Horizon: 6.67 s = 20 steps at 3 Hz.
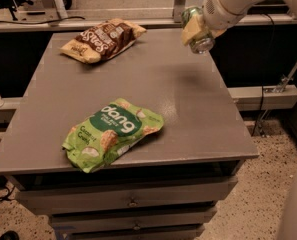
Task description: Place green can upright
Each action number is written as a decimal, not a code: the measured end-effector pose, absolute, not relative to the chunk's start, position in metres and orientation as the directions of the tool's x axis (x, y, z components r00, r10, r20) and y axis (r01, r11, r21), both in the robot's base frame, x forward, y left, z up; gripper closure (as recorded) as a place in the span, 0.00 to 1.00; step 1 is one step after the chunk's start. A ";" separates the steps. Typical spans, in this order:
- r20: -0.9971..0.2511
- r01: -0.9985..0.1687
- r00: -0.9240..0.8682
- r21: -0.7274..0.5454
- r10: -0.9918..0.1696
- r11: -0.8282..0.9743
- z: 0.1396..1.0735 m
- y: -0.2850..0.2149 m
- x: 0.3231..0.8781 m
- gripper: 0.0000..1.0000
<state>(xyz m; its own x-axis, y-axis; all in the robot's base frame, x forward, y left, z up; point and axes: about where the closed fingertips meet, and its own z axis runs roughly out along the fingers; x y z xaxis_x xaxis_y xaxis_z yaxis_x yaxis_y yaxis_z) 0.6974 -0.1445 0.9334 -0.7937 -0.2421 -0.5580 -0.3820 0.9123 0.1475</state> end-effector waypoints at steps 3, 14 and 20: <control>-0.837 -0.570 -0.546 0.348 -0.026 0.744 0.957 -0.131 0.656 1.00; -0.991 -0.980 0.049 -0.072 -0.126 0.185 0.889 -0.136 0.639 1.00; -0.999 -0.975 0.050 -0.052 -0.013 0.215 0.858 -0.163 0.638 0.00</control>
Offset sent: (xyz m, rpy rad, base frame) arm -0.0397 0.0233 0.0663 0.8216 -0.6681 0.1398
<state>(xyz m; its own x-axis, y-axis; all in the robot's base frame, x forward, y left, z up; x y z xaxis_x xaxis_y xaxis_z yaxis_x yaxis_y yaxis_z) 0.6383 -0.1635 0.8580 0.0500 -0.0132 -0.9987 -0.9754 0.2145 -0.0517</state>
